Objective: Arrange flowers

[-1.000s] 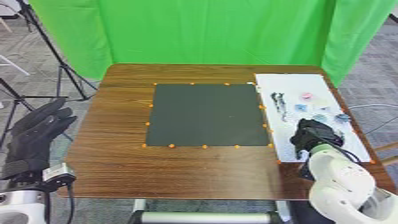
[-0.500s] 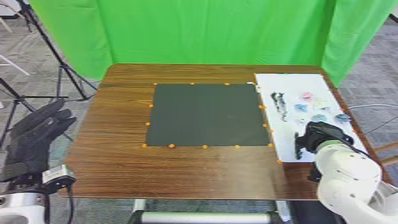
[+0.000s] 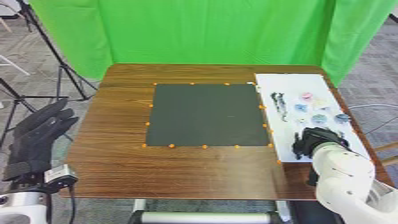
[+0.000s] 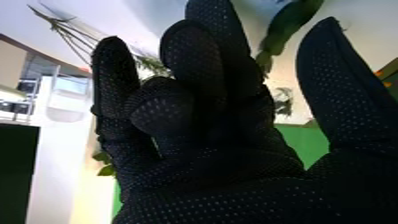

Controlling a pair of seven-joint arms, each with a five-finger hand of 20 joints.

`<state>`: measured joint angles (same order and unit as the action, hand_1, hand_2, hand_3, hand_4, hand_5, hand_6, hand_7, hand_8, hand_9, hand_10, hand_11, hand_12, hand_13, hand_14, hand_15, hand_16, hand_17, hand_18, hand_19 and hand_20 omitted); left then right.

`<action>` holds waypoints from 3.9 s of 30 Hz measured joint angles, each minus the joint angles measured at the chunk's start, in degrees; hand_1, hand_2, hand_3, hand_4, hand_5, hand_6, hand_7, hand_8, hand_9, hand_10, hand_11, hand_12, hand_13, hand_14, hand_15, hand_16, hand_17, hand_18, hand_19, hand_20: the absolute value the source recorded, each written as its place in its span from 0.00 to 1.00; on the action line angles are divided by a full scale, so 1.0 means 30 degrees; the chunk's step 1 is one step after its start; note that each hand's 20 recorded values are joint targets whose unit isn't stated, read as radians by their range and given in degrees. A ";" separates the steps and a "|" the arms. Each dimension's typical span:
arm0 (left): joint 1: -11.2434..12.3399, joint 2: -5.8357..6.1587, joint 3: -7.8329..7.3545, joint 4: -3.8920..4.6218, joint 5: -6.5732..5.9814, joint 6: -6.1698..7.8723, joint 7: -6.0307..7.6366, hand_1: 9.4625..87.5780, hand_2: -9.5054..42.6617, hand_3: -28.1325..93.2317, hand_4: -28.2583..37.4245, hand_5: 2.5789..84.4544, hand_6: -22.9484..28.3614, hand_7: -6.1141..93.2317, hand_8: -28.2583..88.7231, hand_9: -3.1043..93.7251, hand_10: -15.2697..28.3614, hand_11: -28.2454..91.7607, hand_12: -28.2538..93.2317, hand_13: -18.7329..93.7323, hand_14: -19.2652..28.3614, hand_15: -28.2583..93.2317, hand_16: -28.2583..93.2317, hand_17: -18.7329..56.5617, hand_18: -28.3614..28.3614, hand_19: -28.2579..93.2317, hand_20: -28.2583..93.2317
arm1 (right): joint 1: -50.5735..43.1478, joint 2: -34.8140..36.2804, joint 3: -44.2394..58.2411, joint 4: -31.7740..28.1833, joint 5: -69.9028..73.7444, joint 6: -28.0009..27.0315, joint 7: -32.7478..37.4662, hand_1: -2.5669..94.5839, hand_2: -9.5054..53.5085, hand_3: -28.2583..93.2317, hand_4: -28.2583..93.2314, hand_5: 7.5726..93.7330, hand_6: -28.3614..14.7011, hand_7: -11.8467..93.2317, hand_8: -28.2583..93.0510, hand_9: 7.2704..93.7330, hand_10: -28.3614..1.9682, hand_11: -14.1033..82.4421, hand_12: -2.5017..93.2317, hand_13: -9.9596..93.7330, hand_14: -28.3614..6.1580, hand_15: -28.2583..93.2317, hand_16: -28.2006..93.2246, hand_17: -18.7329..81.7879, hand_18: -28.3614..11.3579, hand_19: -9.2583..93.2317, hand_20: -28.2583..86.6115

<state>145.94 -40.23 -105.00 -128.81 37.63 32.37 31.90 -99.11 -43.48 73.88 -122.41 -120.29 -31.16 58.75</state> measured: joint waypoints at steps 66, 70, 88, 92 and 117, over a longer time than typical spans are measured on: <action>0.0651 0.0026 -0.0550 -0.0147 -0.0144 0.0228 0.0209 0.21 0.28 0.90 0.12 0.43 0.63 0.23 0.15 0.37 0.78 0.54 0.29 0.35 0.94 0.74 0.10 0.11 0.87 0.69 0.27 | -0.0394 0.0412 0.0259 -0.1107 -0.0536 0.3308 0.0433 0.42 0.12 0.85 0.07 0.78 0.41 0.29 0.18 0.77 0.23 0.55 0.27 0.78 0.42 0.86 0.43 0.56 0.02 1.00 0.14; 0.0625 0.0031 -0.0464 -0.0145 -0.0157 0.0231 0.0220 0.21 0.27 0.90 0.12 0.43 0.63 0.23 0.15 0.36 0.78 0.54 0.29 0.35 0.94 0.74 0.10 0.11 0.87 0.69 0.26 | -0.0408 0.0293 -0.0059 -0.0931 -0.0304 0.3160 0.0587 0.42 0.10 0.84 0.07 0.78 0.40 0.28 0.18 0.77 0.23 0.55 0.27 0.78 0.42 0.86 0.43 0.56 0.02 1.00 0.14; 0.0356 0.0014 -0.0249 -0.0129 -0.0116 0.0219 0.0154 0.21 0.27 0.90 0.11 0.43 0.63 0.23 0.15 0.36 0.78 0.54 0.29 0.35 0.94 0.74 0.10 0.11 0.87 0.69 0.26 | 0.0660 0.0247 -0.1755 0.0173 -0.0602 0.3224 0.1251 0.43 0.07 0.82 0.07 0.80 0.41 0.30 0.19 0.78 0.23 0.59 0.28 0.80 0.44 0.87 0.43 0.57 0.03 1.00 0.15; 0.0335 -0.0008 -0.0252 -0.0129 -0.0094 0.0210 0.0107 0.21 0.28 0.90 0.12 0.43 0.63 0.23 0.15 0.37 0.78 0.54 0.29 0.35 0.94 0.74 0.10 0.11 0.87 0.69 0.26 | 0.0988 0.0245 -0.2111 0.0394 -0.0734 0.3218 0.1355 0.43 0.07 0.82 0.07 0.81 0.42 0.32 0.19 0.78 0.24 0.60 0.29 0.80 0.44 0.87 0.44 0.57 0.03 1.00 0.15; 0.0174 -0.0053 -0.0314 -0.0100 -0.0075 0.0190 0.0059 0.21 0.28 0.90 0.12 0.43 0.63 0.23 0.15 0.36 0.78 0.54 0.29 0.36 0.93 0.74 0.10 0.11 0.86 0.70 0.26 | 0.2835 -0.0262 -0.4598 0.1211 -0.2086 0.1918 0.1431 0.60 0.00 0.82 0.02 0.86 0.53 0.37 0.44 0.82 0.39 0.64 0.41 0.82 0.46 0.89 0.45 0.52 0.01 1.00 0.23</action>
<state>146.47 -40.39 -105.94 -129.11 37.41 32.94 32.07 -90.61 -44.27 60.09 -118.78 -126.54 -25.41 63.04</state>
